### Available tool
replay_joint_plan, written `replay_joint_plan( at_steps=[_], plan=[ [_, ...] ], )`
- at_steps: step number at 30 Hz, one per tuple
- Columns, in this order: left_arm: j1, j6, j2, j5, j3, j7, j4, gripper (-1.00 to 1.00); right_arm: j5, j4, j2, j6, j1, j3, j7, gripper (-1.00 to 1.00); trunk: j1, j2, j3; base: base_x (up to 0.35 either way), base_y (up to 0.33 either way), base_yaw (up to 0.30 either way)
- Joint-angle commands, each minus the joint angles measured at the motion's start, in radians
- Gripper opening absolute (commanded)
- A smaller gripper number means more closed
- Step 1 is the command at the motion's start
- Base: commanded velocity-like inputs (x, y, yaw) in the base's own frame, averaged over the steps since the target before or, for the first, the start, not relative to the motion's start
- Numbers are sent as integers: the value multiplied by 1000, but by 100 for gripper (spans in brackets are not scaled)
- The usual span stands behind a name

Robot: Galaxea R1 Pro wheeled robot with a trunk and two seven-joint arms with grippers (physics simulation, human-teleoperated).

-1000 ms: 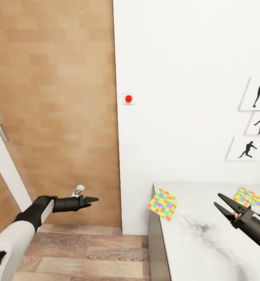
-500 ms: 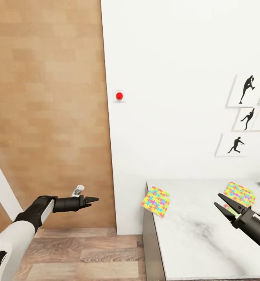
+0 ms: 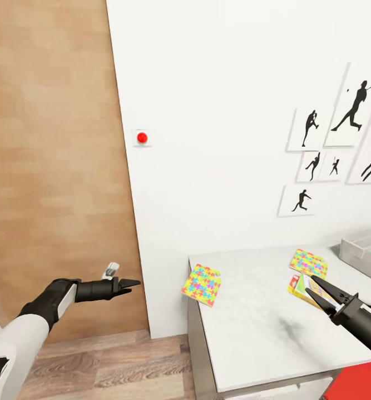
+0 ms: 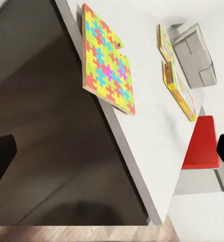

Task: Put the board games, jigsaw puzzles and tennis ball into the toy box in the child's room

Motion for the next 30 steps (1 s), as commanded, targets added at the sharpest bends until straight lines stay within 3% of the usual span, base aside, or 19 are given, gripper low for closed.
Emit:
replay_joint_plan(
  at_steps=[1, 10, 13, 16, 17, 19, 20, 21, 22, 23, 25, 28, 30],
  plan=[
    [0, 8, 0, 3, 1, -3, 0, 100, 5, 0, 0, 6, -1, -2, 6, 100, 0, -1, -1, 0, 40, -269],
    [0, 8, 1, 2, 0, -5, 0, 100, -2, 0, -3, 8, -1, -8, 24, 100, 0, -1, 4, 0, 8, -254],
    [0, 8, 3, 2, 1, -5, 0, 100, -22, 0, -2, 8, 2, -16, 85, 100, 0, -1, 4, 0, 0, -73],
    [0, 8, 3, 2, 2, -5, 0, 100, -29, 0, -21, 7, -13, -1, 102, 100, 0, -1, 4, 0, 0, -21],
    [0, 8, 3, 2, 2, -5, 0, 100, -31, 0, -35, 7, -50, 9, 85, 100, 0, -1, 4, 0, 0, -8],
    [0, 7, 2, 2, 2, -5, 0, 100, -35, 4, -59, 8, -171, 70, 4, 100, 0, -1, 4, 0, 0, -4],
    [0, 7, 2, 2, 2, -5, 0, 100, -36, 9, -63, 8, -205, 94, -27, 100, 0, -1, 4, 0, 0, -3],
    [0, 7, 1, 2, 2, -5, 0, 100, -37, 29, -69, 8, -269, 144, -101, 100, 0, -1, 4, 0, 0, -2],
    [0, 7, 1, 2, 2, -4, 0, 100, -42, 80, -72, 7, -363, 209, -227, 100, 0, -1, 4, 0, 0, 0],
    [0, 7, 1, 2, 2, -4, 0, 100, -46, 98, -71, 7, -393, 225, -269, 100, 0, -1, 4, 0, 0, 0],
    [0, 7, 1, 2, 2, -4, 0, 100, -80, 158, -64, 6, -510, 273, -462, 100, 0, -1, 4, 0, 0, 0],
    [0, 7, 1, 3, 2, -6, 0, 100, -123, 178, -60, 6, -565, 310, -628, 100, 0, -1, 4, 0, 0, 0],
    [0, 8, 3, 4, 3, -25, 1, 100, -185, 188, -60, 4, -581, 358, -697, 100, 0, -1, 4, 0, 0, 0]
  ],
)
